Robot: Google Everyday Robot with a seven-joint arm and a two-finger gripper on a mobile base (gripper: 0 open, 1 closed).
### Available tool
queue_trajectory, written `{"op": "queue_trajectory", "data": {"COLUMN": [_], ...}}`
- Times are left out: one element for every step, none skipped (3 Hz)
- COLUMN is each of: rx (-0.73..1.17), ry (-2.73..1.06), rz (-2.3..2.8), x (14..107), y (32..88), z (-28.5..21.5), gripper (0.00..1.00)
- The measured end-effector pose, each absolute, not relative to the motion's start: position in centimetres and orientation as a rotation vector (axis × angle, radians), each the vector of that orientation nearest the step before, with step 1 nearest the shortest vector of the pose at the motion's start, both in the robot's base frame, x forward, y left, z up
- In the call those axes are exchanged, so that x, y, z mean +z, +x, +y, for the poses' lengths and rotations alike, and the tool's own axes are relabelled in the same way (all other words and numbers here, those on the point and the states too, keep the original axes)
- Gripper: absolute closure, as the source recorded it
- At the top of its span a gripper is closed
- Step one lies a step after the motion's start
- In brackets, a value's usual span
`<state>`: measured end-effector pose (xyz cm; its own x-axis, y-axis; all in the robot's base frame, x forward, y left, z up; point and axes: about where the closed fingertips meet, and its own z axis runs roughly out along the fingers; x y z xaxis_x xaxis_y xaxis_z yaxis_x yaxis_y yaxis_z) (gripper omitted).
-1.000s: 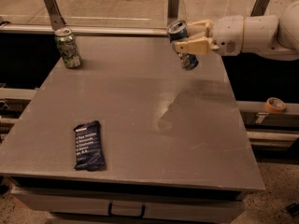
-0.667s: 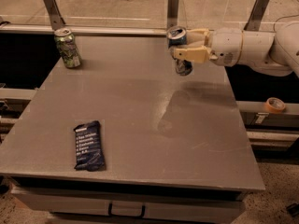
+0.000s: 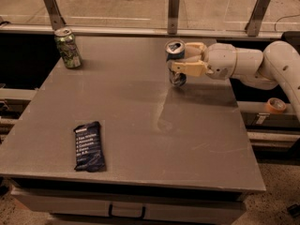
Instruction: Place redbull can upright
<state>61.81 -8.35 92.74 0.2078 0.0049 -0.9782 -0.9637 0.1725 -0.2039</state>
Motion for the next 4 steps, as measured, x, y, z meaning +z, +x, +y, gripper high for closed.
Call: {"op": "queue_trajectory", "data": {"rx": [0.998, 1.033, 1.051, 1.054], "ry": [-1.163, -1.172, -1.187, -1.194], "rz": [1.11, 1.122, 1.142, 1.161], "x": [91.5, 90.7, 90.3, 90.0], "y": [62.1, 62.4, 62.5, 62.5], "z": [-8.2, -8.0, -7.8, -7.9], "gripper": [0.59, 0.35, 0.12, 0.0]}}
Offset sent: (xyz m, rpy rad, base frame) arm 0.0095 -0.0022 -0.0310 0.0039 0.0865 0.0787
